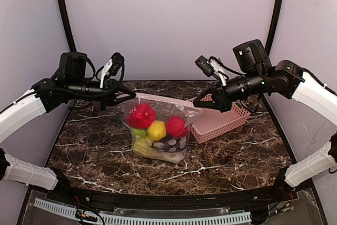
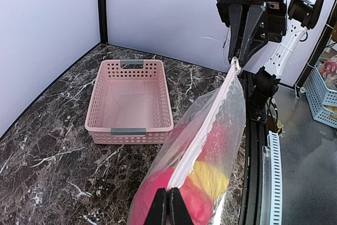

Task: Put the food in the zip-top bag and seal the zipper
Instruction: Zip the zipper on the zipper food storage bag.

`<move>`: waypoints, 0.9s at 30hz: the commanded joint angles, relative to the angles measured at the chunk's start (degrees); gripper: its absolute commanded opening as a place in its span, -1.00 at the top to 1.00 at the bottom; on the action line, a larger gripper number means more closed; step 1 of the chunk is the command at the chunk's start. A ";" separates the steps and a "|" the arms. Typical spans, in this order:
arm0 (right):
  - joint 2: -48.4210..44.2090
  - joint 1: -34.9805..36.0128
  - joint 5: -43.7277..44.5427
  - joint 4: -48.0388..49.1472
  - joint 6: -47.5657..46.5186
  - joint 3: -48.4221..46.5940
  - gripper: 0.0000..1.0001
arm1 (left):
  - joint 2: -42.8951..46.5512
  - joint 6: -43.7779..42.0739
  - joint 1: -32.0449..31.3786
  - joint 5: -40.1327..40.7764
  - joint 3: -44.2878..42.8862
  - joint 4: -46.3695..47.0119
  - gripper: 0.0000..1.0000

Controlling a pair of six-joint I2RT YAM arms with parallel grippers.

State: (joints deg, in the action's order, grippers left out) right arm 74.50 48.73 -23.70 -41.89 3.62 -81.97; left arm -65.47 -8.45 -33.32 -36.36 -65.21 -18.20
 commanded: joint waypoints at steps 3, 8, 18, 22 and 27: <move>-3.10 -1.01 2.56 -6.65 -0.50 1.37 1.00 | 0.51 1.12 2.86 6.75 0.03 -2.84 0.99; -3.33 -1.01 2.38 -6.67 -0.41 1.47 1.00 | 0.20 1.15 2.91 7.21 0.02 -3.17 0.99; -3.46 -1.01 -2.33 -4.45 -0.24 1.72 0.16 | -1.09 2.75 3.00 6.79 0.79 -1.85 0.99; -4.47 -1.00 -0.58 -1.74 1.09 2.22 -0.46 | -1.28 5.30 3.01 5.68 1.27 -1.32 0.43; -6.46 -1.01 3.98 2.17 3.71 4.28 -0.83 | 3.02 9.01 3.04 6.44 3.66 0.79 -0.61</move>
State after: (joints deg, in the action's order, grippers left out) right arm 70.06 48.21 -23.81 -43.66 4.93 -79.40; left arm -66.52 -2.98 -30.33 -30.61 -63.40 -18.63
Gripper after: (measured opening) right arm 0.870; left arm 0.656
